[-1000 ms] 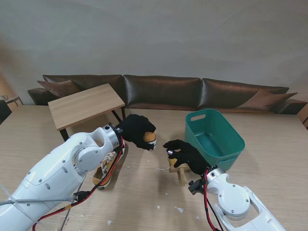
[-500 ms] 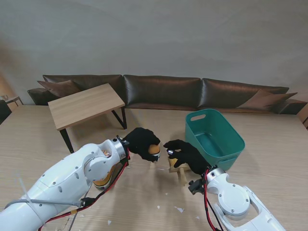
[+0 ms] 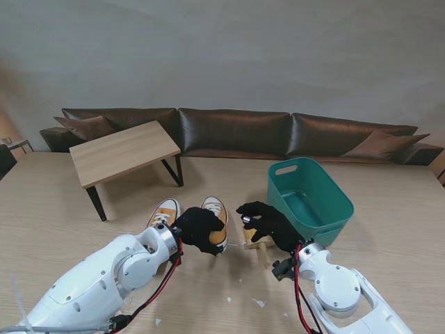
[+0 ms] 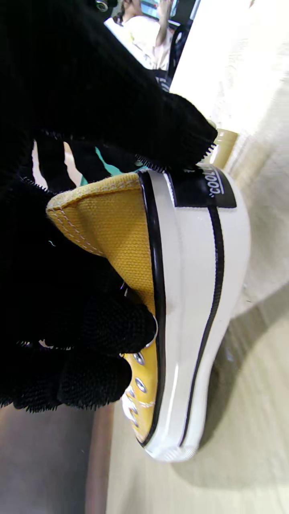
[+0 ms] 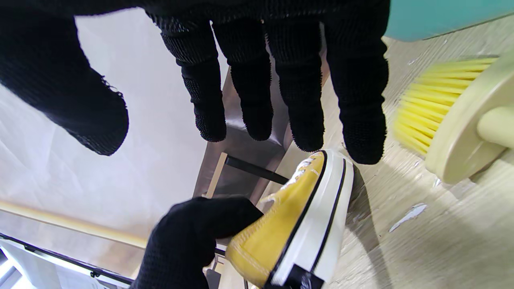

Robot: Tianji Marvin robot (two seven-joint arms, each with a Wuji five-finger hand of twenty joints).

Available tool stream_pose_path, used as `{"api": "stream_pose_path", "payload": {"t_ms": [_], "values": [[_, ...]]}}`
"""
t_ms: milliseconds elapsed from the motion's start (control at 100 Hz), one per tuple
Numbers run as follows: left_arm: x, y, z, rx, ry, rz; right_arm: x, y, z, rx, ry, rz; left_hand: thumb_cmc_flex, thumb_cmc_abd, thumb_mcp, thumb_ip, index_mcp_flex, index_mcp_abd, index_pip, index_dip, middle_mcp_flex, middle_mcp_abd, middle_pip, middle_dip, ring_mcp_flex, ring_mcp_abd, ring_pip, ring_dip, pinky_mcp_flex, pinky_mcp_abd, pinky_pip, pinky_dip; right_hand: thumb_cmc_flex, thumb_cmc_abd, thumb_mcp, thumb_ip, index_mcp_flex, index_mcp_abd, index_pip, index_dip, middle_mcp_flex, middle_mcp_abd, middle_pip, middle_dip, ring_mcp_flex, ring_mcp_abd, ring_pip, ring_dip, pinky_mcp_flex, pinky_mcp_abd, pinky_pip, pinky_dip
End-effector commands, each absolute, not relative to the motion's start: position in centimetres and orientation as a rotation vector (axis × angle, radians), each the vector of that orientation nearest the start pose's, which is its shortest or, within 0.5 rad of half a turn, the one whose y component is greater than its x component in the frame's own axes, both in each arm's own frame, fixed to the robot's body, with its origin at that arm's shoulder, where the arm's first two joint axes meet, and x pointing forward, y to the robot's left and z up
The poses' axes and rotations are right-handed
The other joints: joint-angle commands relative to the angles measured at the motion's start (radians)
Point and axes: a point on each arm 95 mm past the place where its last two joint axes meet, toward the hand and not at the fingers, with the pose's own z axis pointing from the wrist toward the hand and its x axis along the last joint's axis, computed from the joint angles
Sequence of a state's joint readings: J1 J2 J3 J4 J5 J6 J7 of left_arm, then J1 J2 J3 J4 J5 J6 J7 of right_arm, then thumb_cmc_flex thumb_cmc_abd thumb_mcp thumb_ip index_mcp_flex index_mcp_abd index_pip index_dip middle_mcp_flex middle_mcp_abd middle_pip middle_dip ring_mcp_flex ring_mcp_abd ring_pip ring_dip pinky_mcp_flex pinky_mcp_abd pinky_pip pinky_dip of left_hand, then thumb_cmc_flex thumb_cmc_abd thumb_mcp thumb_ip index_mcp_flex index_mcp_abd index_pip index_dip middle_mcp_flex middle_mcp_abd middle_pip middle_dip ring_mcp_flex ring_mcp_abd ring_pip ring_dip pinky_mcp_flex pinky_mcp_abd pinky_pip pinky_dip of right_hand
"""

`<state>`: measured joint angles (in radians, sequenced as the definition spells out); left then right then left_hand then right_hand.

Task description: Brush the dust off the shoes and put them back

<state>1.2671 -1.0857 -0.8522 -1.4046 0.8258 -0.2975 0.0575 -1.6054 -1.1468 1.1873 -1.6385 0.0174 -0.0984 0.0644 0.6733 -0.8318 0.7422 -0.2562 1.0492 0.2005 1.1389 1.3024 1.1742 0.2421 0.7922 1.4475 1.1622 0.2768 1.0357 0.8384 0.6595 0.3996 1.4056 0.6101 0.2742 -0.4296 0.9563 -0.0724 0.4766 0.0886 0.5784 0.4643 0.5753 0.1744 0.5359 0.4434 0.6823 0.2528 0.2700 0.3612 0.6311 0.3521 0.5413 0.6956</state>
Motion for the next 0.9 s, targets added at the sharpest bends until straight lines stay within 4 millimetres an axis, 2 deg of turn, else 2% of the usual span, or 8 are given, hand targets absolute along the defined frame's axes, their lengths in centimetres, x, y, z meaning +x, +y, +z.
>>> {"api": "stream_pose_path", "payload": {"t_ms": [0, 450, 480, 520, 610, 710, 790, 890], "values": [[41.3, -8.6, -34.3, -1.023, 1.877, -1.790, 37.9, 4.4, -32.8, -2.026, -0.910, -2.081, 0.204, 0.054, 0.156, 0.044, 0.052, -0.004, 0.565, 0.136, -0.027, -0.109, -0.041, -0.062, -0.061, -0.007, 0.013, -0.005, -0.026, 0.035, 0.018, 0.019, 0.004, 0.020, 0.004, -0.006, 0.019, 0.002, -0.003, -0.025, 0.026, 0.008, 0.007, -0.012, 0.021, 0.004, 0.012, 0.013, -0.334, 0.006, -0.020, 0.013], [38.6, -6.2, -36.5, -1.140, 1.846, -1.641, 37.7, 4.6, -33.0, -2.029, -0.920, -2.060, 0.069, 0.107, 0.156, 0.080, -0.169, 0.027, 0.250, -0.049, -0.203, -0.014, -0.218, -0.296, -0.233, 0.047, -0.085, -0.032, -0.191, 0.019, -0.040, 0.083, 0.004, 0.020, 0.004, -0.006, 0.019, 0.001, -0.002, -0.025, 0.024, 0.009, 0.007, -0.012, 0.021, 0.003, 0.013, 0.014, -0.334, 0.004, -0.019, 0.012], [38.5, -6.0, -36.5, -1.141, 1.846, -1.635, 37.7, 4.6, -33.0, -2.029, -0.921, -2.059, 0.055, 0.114, 0.164, 0.093, -0.185, 0.027, 0.213, -0.084, -0.218, -0.010, -0.212, -0.344, -0.243, 0.049, -0.086, -0.030, -0.200, 0.015, -0.044, 0.093, 0.004, 0.020, 0.005, -0.006, 0.019, 0.000, -0.002, -0.025, 0.024, 0.008, 0.007, -0.012, 0.022, 0.002, 0.013, 0.015, -0.334, 0.005, -0.019, 0.012], [38.4, -5.8, -36.3, -1.137, 1.847, -1.628, 37.7, 4.6, -33.0, -2.029, -0.922, -2.058, 0.081, 0.102, 0.112, 0.054, -0.231, 0.022, 0.133, -0.237, -0.241, -0.002, -0.209, -0.457, -0.255, 0.048, -0.087, -0.027, -0.209, 0.011, -0.048, 0.102, 0.004, 0.020, 0.005, -0.006, 0.020, 0.002, -0.002, -0.025, 0.025, 0.008, 0.007, -0.012, 0.022, 0.003, 0.013, 0.015, -0.334, 0.005, -0.019, 0.012], [38.3, -5.5, -36.0, -1.131, 1.843, -1.623, 37.7, 4.6, -33.0, -2.029, -0.923, -2.055, 0.106, 0.106, 0.030, 0.042, -0.285, -0.011, -0.023, -0.414, -0.287, 0.016, -0.227, -0.484, -0.283, 0.047, -0.083, -0.022, -0.231, -0.002, -0.050, 0.109, 0.005, 0.021, 0.005, -0.006, 0.020, 0.003, -0.002, -0.025, 0.024, 0.010, 0.007, -0.012, 0.022, 0.003, 0.014, 0.015, -0.334, 0.006, -0.019, 0.012], [38.2, -5.1, -35.6, -1.121, 1.795, -1.640, 37.7, 4.6, -33.0, -2.030, -0.923, -2.054, 0.052, 0.144, 0.012, 0.060, -0.310, -0.041, -0.268, -0.553, -0.352, 0.037, -0.235, -0.473, -0.314, 0.034, -0.041, 0.003, -0.257, -0.027, -0.031, 0.128, 0.005, 0.021, 0.005, -0.006, 0.021, 0.002, -0.002, -0.025, 0.025, 0.011, 0.007, -0.012, 0.020, 0.004, 0.013, 0.014, -0.333, 0.005, -0.019, 0.012], [38.2, -4.9, -35.0, -1.121, 1.757, -1.661, 37.7, 4.7, -33.1, -2.030, -0.922, -2.053, 0.018, 0.164, 0.025, 0.071, -0.299, -0.051, -0.383, -0.562, -0.357, 0.046, -0.239, -0.472, -0.324, 0.047, -0.034, 0.004, -0.267, -0.022, -0.032, 0.140, 0.004, 0.020, 0.004, -0.006, 0.021, 0.003, -0.002, -0.025, 0.023, 0.010, 0.007, -0.013, 0.021, 0.004, 0.013, 0.015, -0.334, 0.007, -0.019, 0.012], [38.2, -4.5, -34.1, -1.117, 1.721, -1.689, 37.7, 4.7, -33.1, -2.029, -0.923, -2.053, -0.059, 0.205, 0.065, 0.130, -0.291, -0.061, -0.545, -0.641, -0.358, 0.056, -0.257, -0.481, -0.332, 0.065, -0.040, 0.003, -0.279, -0.012, -0.040, 0.148, 0.004, 0.021, 0.004, -0.006, 0.022, 0.002, -0.002, -0.025, 0.025, 0.009, 0.007, -0.012, 0.022, 0.003, 0.014, 0.015, -0.333, 0.006, -0.019, 0.012]]}}
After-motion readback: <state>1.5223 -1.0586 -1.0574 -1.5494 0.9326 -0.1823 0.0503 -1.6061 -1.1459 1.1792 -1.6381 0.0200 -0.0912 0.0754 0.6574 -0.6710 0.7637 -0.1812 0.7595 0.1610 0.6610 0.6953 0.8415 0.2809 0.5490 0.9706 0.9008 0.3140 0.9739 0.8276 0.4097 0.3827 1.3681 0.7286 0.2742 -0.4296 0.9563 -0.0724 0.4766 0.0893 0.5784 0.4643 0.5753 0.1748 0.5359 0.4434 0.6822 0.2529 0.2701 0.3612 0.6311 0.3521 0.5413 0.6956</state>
